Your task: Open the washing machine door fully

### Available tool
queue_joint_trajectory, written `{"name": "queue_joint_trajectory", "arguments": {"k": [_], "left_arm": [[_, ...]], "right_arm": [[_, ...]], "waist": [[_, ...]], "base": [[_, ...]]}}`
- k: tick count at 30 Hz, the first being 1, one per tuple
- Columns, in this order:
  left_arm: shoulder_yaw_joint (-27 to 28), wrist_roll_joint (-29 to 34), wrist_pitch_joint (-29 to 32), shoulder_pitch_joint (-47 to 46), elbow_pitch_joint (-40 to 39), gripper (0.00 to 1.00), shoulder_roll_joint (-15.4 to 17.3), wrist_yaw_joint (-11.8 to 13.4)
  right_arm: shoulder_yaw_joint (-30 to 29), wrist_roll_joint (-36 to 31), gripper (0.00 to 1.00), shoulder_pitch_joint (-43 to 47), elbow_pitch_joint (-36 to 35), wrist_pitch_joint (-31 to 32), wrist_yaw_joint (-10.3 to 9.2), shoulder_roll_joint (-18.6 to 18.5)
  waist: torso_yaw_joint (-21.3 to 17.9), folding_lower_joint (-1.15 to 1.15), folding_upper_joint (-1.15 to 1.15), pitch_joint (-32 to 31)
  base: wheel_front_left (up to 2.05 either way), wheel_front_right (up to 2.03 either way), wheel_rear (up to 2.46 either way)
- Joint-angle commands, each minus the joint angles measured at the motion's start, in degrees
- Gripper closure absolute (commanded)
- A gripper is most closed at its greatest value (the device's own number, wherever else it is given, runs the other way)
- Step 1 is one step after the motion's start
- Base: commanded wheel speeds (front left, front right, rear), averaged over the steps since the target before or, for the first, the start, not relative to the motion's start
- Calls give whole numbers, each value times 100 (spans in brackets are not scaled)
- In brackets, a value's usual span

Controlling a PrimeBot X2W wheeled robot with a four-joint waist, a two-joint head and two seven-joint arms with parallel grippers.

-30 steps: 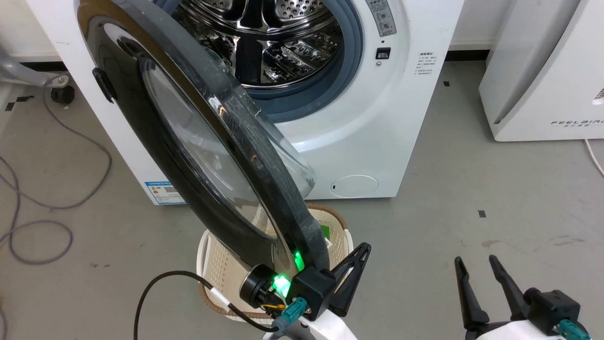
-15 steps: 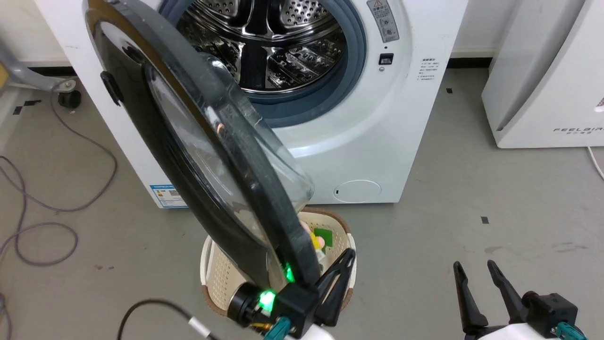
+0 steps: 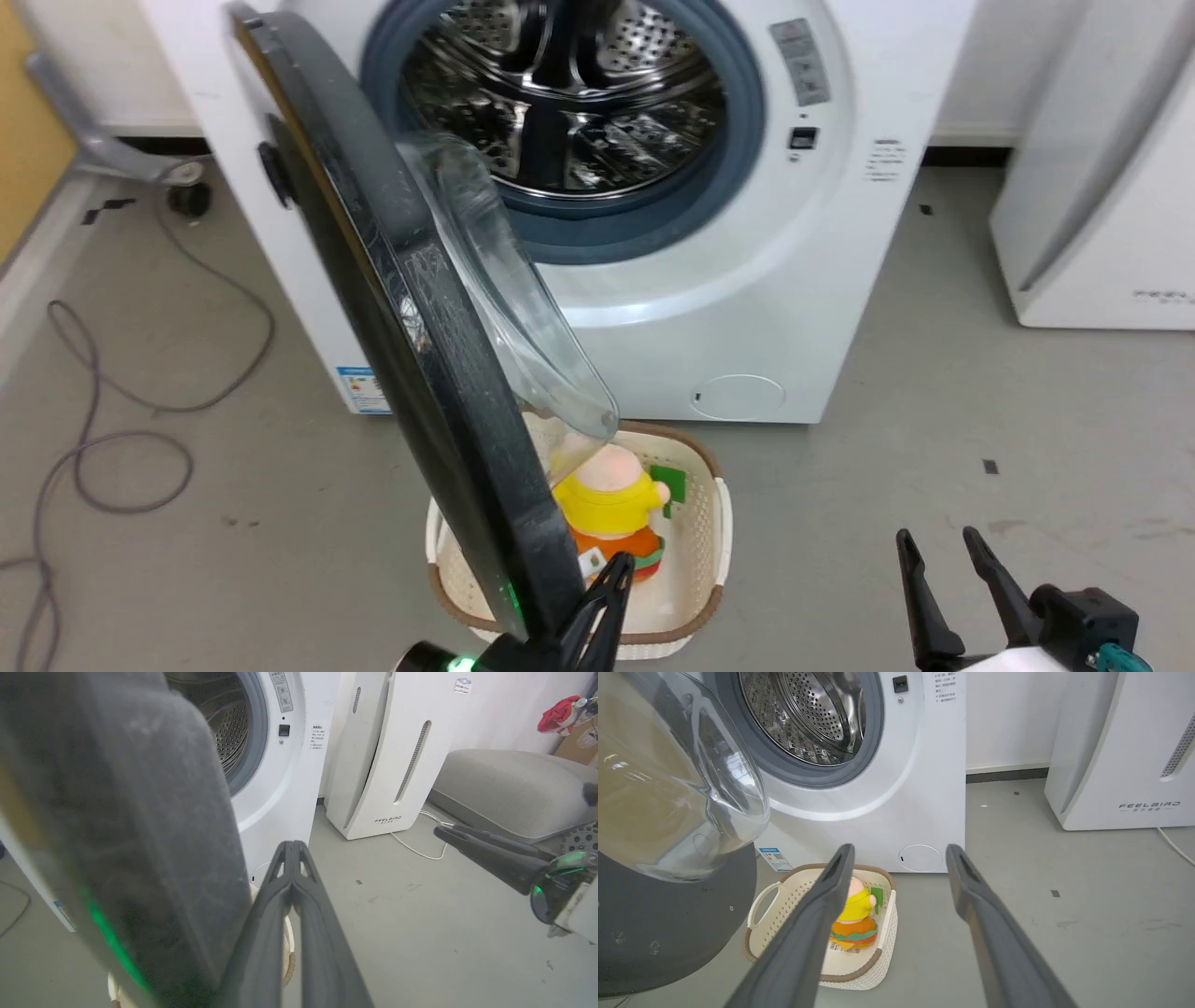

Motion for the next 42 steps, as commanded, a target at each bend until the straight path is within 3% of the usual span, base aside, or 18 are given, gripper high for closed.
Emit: {"name": "queue_joint_trajectory", "arguments": {"k": [1,9,16,25,34,42], "left_arm": [[81,-44,14,135,-88,100,115,76],[167,-2,60,442,-445,100,346,278],[226,5,71,588,-656,100,420,437],[468,-34,-20,680,-704,100,486,677],[851,-116,-129,722,-566,100,623,905],[1490,-285,-269,580,-160,100,937,1005]], "right_arm": [[-10,8,0,81,14,28,-4,23],[-72,-14,0,142,-29,88,-4,23],[-164,6,0,133,-58,94,-4,23],[-162,-1,0,85,-41,113,-4,23],[-163,-22,0,7,-58,132,-4,23],[-112,18,0,-50,-28,147,-4,23]], "waist": [[137,0,0,-23],[741,0,0,-47],[1484,0,0,57],[2136,0,0,119],[2397,0,0,199],[2287,0,0,239]], "base": [[0,0,0],[0,0,0],[0,0,0],[0,0,0],[0,0,0],[0,0,0]]}}
